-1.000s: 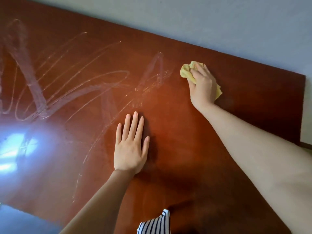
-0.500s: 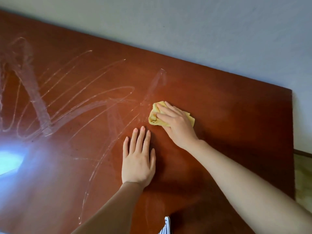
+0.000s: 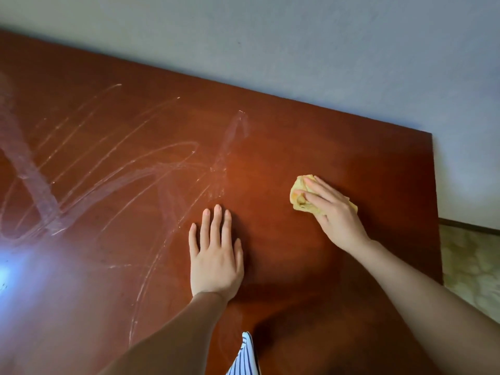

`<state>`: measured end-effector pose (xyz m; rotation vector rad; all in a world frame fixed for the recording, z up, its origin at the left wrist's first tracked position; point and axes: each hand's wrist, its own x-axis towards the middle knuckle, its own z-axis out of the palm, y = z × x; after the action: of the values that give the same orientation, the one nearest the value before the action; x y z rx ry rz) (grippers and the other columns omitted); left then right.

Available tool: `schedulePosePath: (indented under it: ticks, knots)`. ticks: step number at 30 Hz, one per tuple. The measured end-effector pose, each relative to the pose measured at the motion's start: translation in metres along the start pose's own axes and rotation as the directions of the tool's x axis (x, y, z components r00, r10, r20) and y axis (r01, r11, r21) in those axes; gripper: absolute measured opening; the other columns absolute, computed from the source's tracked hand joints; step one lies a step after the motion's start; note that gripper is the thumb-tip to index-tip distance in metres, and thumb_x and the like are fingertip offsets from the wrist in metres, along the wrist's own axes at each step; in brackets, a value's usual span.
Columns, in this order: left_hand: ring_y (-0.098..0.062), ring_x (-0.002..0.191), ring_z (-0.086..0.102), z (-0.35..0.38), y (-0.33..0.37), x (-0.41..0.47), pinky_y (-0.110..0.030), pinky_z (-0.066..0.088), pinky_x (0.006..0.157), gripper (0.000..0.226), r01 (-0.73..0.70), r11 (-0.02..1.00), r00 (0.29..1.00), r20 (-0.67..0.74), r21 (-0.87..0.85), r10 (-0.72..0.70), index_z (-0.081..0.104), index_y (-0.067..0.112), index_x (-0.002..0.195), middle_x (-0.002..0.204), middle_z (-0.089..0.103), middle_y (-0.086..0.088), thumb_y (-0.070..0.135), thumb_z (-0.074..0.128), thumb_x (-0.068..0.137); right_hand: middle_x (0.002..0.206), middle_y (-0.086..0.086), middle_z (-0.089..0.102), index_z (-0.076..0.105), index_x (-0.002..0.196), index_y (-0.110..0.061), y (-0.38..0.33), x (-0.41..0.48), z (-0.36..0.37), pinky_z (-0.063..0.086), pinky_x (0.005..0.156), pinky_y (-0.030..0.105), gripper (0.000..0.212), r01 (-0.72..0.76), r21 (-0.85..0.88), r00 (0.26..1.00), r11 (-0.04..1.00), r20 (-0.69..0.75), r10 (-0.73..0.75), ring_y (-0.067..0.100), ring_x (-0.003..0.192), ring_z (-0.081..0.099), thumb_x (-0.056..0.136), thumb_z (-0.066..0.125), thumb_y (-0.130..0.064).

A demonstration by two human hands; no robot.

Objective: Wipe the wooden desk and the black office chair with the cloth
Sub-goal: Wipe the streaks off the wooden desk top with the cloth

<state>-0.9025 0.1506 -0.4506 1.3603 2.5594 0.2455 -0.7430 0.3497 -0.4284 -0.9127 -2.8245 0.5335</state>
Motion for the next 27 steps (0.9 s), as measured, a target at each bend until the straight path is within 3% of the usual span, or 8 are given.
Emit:
schedulePosePath:
  ticks: [3, 7, 13, 16, 20, 27]
  knots:
    - [-0.029, 0.140, 0.029, -0.001, 0.000, 0.002, -0.046, 0.013, 0.114, 0.055, -0.006, 1.000, 1.000, -0.021, 0.007, 0.006, 0.044, 0.007, 0.141, 0.148, 0.040, -0.011, 0.033, 0.029, 0.094, 0.137, 0.013, 0.052, 0.064, 0.117, 0.001, 0.017, 0.032, -0.002, 0.041, 0.104, 0.051, 0.039, -0.063, 0.032, 0.997, 0.997, -0.041, 0.065, 0.031, 0.132, 0.042, 0.080, 0.066, 0.010]
    - [-0.027, 0.140, 0.026, -0.002, 0.001, 0.004, -0.047, 0.016, 0.113, 0.055, -0.010, 1.000, 0.999, -0.032, 0.015, 0.011, 0.045, 0.009, 0.141, 0.148, 0.040, -0.010, 0.034, 0.030, 0.094, 0.142, 0.013, 0.046, 0.058, 0.125, 0.000, 0.031, 0.094, -0.005, 0.031, 0.112, 0.044, 0.036, -0.138, 0.043, 0.985, 0.990, -0.100, 0.141, 0.030, 0.136, 0.037, 0.089, 0.059, 0.001]
    - [-0.028, 0.141, 0.030, -0.003, -0.001, 0.005, -0.047, 0.016, 0.112, 0.056, -0.002, 1.000, 1.000, -0.024, 0.017, 0.003, 0.043, 0.011, 0.143, 0.149, 0.039, -0.008, 0.035, 0.033, 0.093, 0.149, 0.009, 0.038, 0.050, 0.135, -0.004, 0.014, 0.189, 0.005, 0.018, 0.117, 0.032, 0.039, -0.136, 0.018, 0.988, 0.991, -0.069, 0.137, 0.026, 0.140, 0.029, 0.096, 0.051, -0.008]
    - [-0.025, 0.142, 0.028, -0.002, -0.002, 0.004, -0.045, 0.013, 0.114, 0.056, 0.018, 1.000, 1.000, -0.021, 0.001, -0.018, 0.040, 0.013, 0.145, 0.151, 0.036, -0.006, 0.037, 0.034, 0.094, 0.150, 0.006, 0.037, 0.050, 0.135, -0.008, -0.013, 0.211, 0.020, 0.017, 0.116, 0.030, 0.040, -0.071, 0.009, 0.995, 0.997, -0.072, 0.072, 0.025, 0.141, 0.028, 0.095, 0.051, -0.010]
    - [-0.022, 0.143, 0.023, -0.001, -0.002, 0.002, -0.044, 0.012, 0.115, 0.056, 0.032, 0.999, 0.999, -0.034, -0.003, -0.032, 0.037, 0.016, 0.146, 0.153, 0.033, -0.003, 0.037, 0.033, 0.094, 0.148, 0.005, 0.040, 0.055, 0.132, -0.011, -0.047, 0.200, 0.040, 0.022, 0.114, 0.036, 0.037, 0.128, 0.007, 0.992, 0.992, -0.001, -0.128, 0.029, 0.141, 0.028, 0.095, 0.053, -0.012]
    - [-0.020, 0.144, 0.021, 0.002, -0.002, 0.002, -0.040, 0.008, 0.118, 0.055, 0.061, 0.998, 0.997, -0.046, -0.014, -0.062, 0.035, 0.018, 0.147, 0.154, 0.031, -0.001, 0.037, 0.033, 0.095, 0.141, 0.003, 0.049, 0.059, 0.128, -0.015, -0.063, 0.102, 0.046, 0.028, 0.111, 0.039, 0.045, 0.443, 0.060, 0.890, 0.894, 0.085, -0.447, 0.026, 0.136, 0.039, 0.085, 0.064, -0.002]
